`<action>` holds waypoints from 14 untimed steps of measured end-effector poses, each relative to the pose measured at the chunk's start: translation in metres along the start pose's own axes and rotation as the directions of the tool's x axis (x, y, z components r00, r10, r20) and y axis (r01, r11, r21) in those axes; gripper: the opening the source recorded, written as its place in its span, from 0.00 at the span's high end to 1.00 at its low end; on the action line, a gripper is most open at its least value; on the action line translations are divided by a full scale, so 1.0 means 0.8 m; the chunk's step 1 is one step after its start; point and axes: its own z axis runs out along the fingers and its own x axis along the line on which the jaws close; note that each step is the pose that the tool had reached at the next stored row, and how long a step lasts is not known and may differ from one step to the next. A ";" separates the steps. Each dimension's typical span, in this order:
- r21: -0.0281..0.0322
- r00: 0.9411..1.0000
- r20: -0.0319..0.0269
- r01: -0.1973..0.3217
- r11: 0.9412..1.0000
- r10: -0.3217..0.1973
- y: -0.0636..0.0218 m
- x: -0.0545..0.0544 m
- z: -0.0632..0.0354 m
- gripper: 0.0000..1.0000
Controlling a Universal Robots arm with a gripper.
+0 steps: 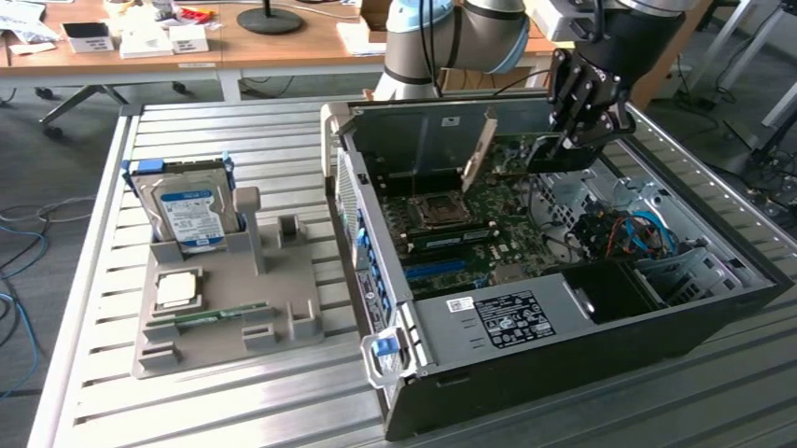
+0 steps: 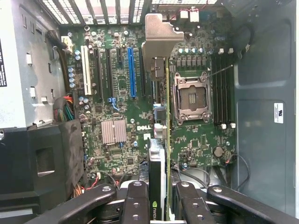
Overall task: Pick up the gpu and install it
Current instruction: 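Insert the gpu into the slot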
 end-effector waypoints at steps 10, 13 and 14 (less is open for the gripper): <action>0.000 1.000 0.000 0.000 1.000 0.000 0.002 0.000 0.001 0.73; 0.000 1.000 0.000 0.000 1.000 0.000 0.002 0.000 0.001 0.73; 0.000 1.000 0.000 0.000 1.000 0.000 0.002 0.000 0.001 0.73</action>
